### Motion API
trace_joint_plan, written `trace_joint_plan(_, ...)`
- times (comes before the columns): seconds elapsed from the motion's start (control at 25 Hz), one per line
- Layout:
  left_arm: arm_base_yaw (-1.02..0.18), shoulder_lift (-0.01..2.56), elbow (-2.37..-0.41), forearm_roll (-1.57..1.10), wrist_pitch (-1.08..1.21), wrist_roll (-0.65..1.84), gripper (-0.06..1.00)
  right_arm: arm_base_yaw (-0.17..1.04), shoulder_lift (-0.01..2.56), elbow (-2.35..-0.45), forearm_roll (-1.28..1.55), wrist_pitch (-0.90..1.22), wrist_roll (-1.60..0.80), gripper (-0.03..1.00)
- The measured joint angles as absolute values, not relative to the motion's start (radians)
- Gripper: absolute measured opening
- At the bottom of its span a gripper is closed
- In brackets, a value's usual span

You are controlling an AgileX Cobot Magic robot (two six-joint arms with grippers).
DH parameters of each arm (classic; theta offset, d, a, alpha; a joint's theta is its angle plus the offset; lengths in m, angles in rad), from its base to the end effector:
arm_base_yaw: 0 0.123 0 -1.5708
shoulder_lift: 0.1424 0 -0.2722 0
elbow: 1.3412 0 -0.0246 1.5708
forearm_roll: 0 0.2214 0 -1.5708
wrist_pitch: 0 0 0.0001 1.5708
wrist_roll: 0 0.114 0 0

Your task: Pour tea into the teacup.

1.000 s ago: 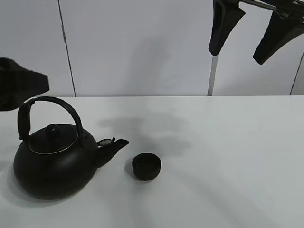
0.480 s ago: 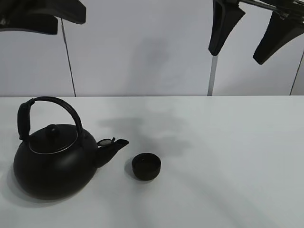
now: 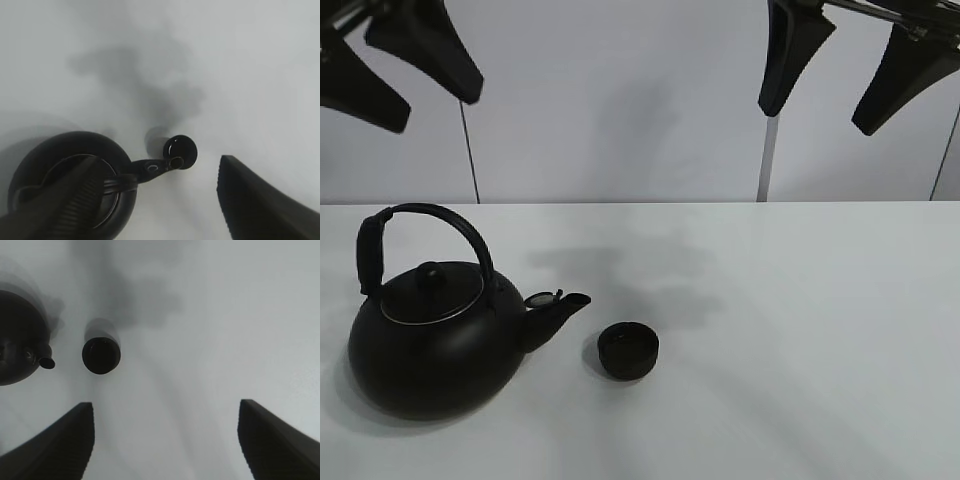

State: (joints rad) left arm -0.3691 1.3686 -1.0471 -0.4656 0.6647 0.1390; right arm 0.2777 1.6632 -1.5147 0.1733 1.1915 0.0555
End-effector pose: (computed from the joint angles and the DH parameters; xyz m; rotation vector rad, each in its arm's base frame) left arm 0.2473 -0.1296 0.2852 0.2934 2.4478 -0.6110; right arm 0.3041 0.1057 0.2920 -0.2606 2.8281 0.3159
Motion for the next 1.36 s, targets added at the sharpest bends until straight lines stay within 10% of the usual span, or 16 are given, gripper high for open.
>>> trace_joint_plan(1.36,-0.369,1.551,-1.223,-0.465,0.767,0.054,0.49,0.278,1.663,-1.515,0.175,1.185,0.056,0.55)
